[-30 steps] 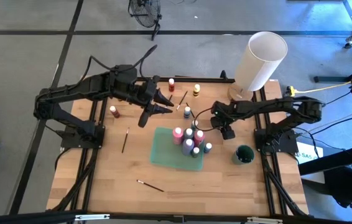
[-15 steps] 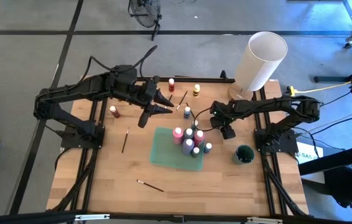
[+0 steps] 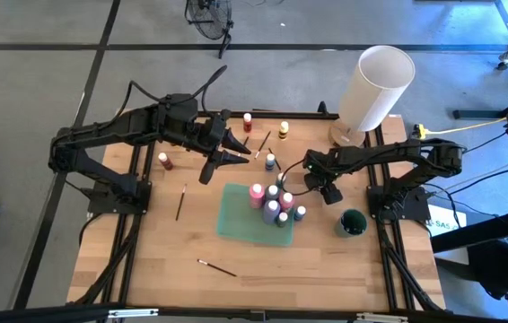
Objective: Pick & Place Paint Supplies
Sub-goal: Put the black eyeshadow brush into the green cup
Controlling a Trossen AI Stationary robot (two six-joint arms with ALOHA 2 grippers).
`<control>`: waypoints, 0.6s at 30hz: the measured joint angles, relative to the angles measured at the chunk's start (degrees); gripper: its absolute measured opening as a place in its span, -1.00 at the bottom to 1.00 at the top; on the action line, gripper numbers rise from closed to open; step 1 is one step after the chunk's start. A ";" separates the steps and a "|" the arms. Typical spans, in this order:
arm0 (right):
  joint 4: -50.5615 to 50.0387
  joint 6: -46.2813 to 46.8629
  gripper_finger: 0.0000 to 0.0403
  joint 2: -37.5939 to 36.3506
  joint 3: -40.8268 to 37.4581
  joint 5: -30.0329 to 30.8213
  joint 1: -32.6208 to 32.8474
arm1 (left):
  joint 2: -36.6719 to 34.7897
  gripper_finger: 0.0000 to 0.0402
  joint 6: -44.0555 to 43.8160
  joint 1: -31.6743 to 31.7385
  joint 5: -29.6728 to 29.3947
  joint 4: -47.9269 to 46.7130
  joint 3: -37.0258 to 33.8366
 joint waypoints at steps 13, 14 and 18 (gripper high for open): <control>-0.35 0.89 -0.15 0.00 0.00 -0.49 0.00 | 0.00 -0.51 -0.18 0.00 0.01 -0.01 0.00; -0.39 0.89 -0.17 0.00 0.00 -0.52 0.00 | 0.00 -0.51 -0.17 0.00 0.01 -0.01 0.01; -0.46 0.89 -0.26 0.33 0.01 -0.72 0.00 | 0.00 -0.51 -0.15 0.00 0.00 -0.02 0.00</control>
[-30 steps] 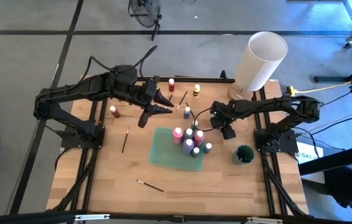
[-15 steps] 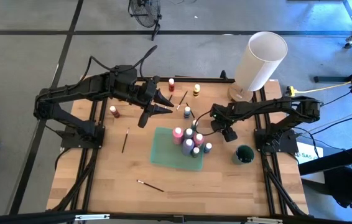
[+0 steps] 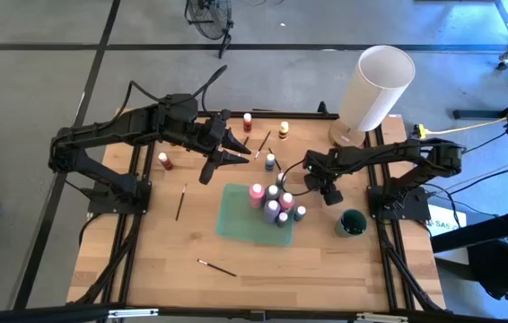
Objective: Pick & Place Paint Supplies
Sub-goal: Put the black eyeshadow brush into the green cup
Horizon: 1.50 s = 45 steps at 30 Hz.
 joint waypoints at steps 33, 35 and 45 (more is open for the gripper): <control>0.18 0.02 -0.71 2.58 0.34 -1.32 -0.55 | 0.00 -0.51 0.00 0.00 0.00 -0.92 0.02; -0.01 0.26 -0.73 2.58 0.34 -1.24 -0.55 | 0.00 -0.51 0.00 0.00 0.02 -0.92 0.02; -0.53 2.64 -0.94 2.58 0.36 -1.23 -0.52 | 0.00 -0.51 0.00 0.00 0.00 -0.90 0.02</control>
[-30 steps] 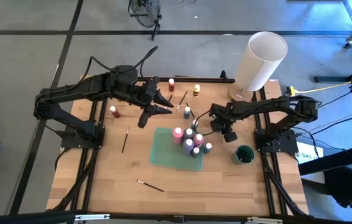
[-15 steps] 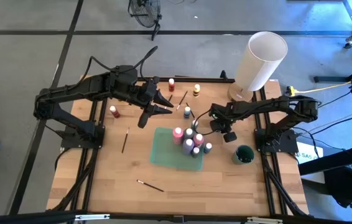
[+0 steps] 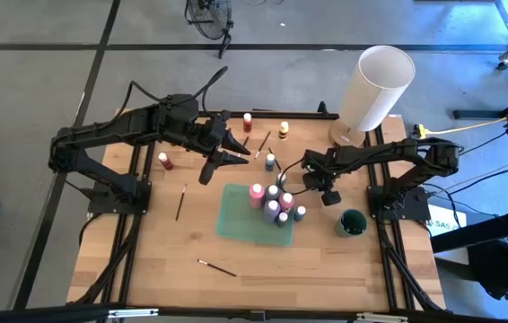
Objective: Pick & Place Paint Supplies
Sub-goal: Put the black eyeshadow brush into the green cup
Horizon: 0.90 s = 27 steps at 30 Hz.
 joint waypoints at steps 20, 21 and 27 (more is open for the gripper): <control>-7.46 6.35 -1.00 -1.02 6.46 9.72 0.17 | 0.00 -0.51 0.00 0.00 0.00 -0.02 0.00; -8.88 6.36 -1.00 -1.01 6.95 9.86 0.27 | 0.00 -0.51 0.00 0.00 0.02 -0.02 0.00; -13.56 7.68 -1.00 -1.33 11.04 9.62 0.50 | 0.00 -0.51 0.00 0.02 0.02 -1.04 0.00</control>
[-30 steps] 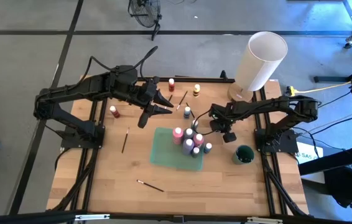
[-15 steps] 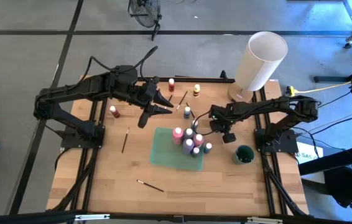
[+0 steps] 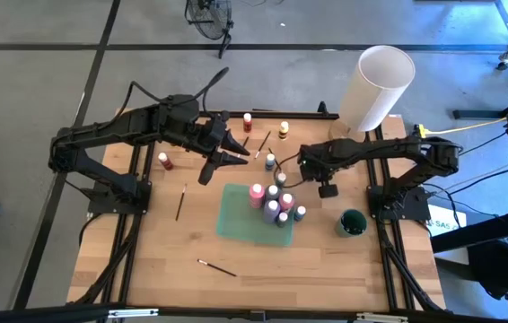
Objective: Pick & Place Paint Supplies
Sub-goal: Put the black eyeshadow brush into the green cup
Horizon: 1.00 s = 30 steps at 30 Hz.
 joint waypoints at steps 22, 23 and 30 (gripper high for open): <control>-20.91 37.53 -1.00 -24.32 37.97 9.91 16.75 | -2.29 -0.51 14.97 1.00 -0.09 -0.95 0.09; -20.13 40.89 -1.00 -26.05 38.49 11.69 19.19 | -2.29 -0.51 16.07 1.40 -0.15 -0.72 0.09; -14.41 59.89 -1.00 -34.64 34.12 35.09 42.87 | -2.34 -0.51 21.85 5.32 -0.22 2.12 0.07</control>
